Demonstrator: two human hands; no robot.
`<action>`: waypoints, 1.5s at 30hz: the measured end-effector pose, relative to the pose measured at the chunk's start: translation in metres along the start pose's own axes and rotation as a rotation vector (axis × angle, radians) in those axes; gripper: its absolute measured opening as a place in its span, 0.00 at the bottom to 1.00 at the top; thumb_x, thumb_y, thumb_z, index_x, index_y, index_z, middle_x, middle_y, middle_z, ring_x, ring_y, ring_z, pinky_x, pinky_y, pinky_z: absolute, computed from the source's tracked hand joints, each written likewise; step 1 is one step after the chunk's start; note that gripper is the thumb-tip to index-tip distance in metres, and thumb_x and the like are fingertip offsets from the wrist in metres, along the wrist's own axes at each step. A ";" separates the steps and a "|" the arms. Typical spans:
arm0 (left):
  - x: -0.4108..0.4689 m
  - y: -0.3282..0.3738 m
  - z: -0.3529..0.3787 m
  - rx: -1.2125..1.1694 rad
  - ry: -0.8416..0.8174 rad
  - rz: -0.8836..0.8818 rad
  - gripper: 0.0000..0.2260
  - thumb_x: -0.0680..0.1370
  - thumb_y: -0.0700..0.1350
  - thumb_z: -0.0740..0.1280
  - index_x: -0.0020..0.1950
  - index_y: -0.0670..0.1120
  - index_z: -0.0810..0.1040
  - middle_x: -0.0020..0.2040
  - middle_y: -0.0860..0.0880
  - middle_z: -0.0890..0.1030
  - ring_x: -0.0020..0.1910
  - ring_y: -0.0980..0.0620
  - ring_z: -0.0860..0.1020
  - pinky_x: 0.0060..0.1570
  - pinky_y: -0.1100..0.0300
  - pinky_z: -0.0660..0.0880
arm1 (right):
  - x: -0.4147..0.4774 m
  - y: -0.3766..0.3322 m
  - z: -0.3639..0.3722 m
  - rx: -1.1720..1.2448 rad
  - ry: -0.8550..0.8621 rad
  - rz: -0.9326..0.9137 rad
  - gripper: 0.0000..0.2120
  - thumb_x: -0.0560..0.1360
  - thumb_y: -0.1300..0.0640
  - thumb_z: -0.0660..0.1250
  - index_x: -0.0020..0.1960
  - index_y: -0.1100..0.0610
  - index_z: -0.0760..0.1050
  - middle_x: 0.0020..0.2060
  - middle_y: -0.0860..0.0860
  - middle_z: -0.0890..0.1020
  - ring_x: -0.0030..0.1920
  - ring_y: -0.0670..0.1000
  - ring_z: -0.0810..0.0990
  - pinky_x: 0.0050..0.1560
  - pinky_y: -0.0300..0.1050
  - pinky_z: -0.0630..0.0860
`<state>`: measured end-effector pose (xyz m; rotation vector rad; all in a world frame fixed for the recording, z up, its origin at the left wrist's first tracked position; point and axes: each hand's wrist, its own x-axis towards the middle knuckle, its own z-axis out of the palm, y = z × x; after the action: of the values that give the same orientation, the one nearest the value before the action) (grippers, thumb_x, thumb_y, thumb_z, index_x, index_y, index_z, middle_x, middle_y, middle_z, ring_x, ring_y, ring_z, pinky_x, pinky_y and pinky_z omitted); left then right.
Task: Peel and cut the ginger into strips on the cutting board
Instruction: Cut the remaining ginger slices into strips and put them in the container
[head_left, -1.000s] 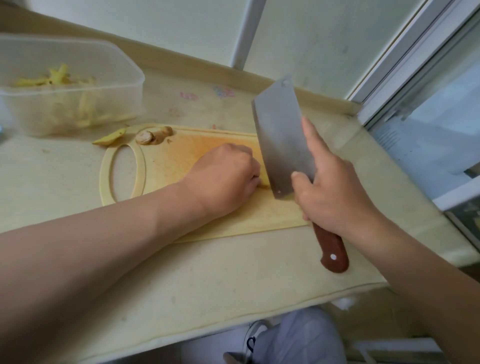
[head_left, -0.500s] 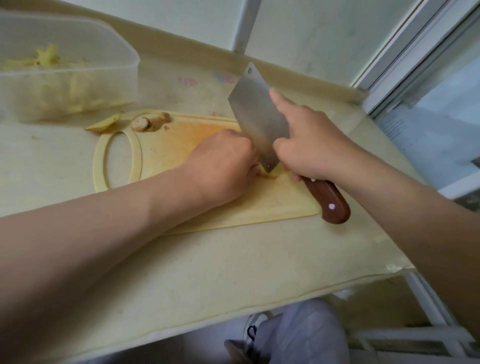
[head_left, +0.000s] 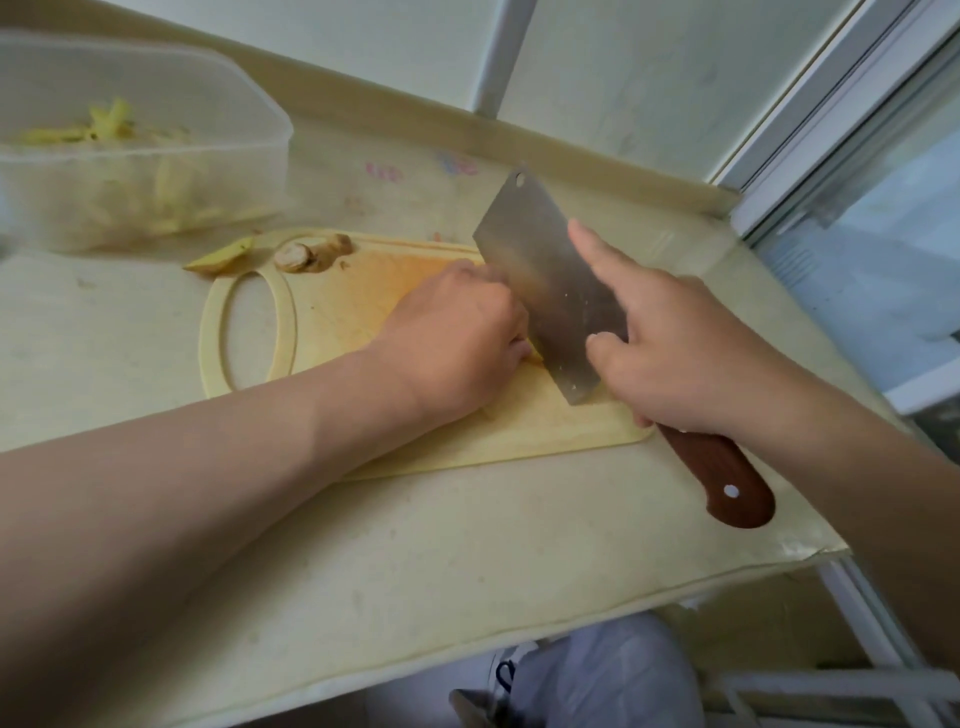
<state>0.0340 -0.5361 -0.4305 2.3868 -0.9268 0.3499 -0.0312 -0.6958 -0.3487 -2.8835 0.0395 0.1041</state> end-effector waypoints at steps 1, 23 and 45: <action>0.000 0.000 0.000 0.002 0.003 -0.002 0.08 0.78 0.46 0.68 0.46 0.44 0.85 0.46 0.44 0.79 0.52 0.41 0.76 0.47 0.55 0.68 | 0.006 -0.003 -0.001 -0.006 -0.023 0.013 0.42 0.79 0.62 0.61 0.84 0.35 0.46 0.31 0.51 0.79 0.22 0.47 0.79 0.26 0.44 0.78; 0.001 -0.002 0.000 0.010 0.009 0.007 0.09 0.80 0.48 0.66 0.49 0.45 0.84 0.44 0.49 0.72 0.53 0.44 0.75 0.46 0.55 0.67 | 0.017 -0.004 0.000 0.052 -0.019 0.024 0.43 0.78 0.63 0.61 0.84 0.34 0.48 0.32 0.50 0.81 0.23 0.50 0.81 0.23 0.41 0.75; 0.003 -0.007 -0.001 0.007 0.008 -0.058 0.08 0.77 0.46 0.67 0.48 0.45 0.86 0.45 0.46 0.77 0.50 0.42 0.77 0.46 0.53 0.71 | -0.001 -0.010 0.000 0.066 -0.013 0.076 0.42 0.78 0.62 0.59 0.84 0.35 0.48 0.37 0.52 0.78 0.21 0.48 0.80 0.22 0.40 0.74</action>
<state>0.0410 -0.5326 -0.4317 2.4112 -0.8527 0.3403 -0.0319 -0.6866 -0.3464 -2.8159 0.1480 0.1326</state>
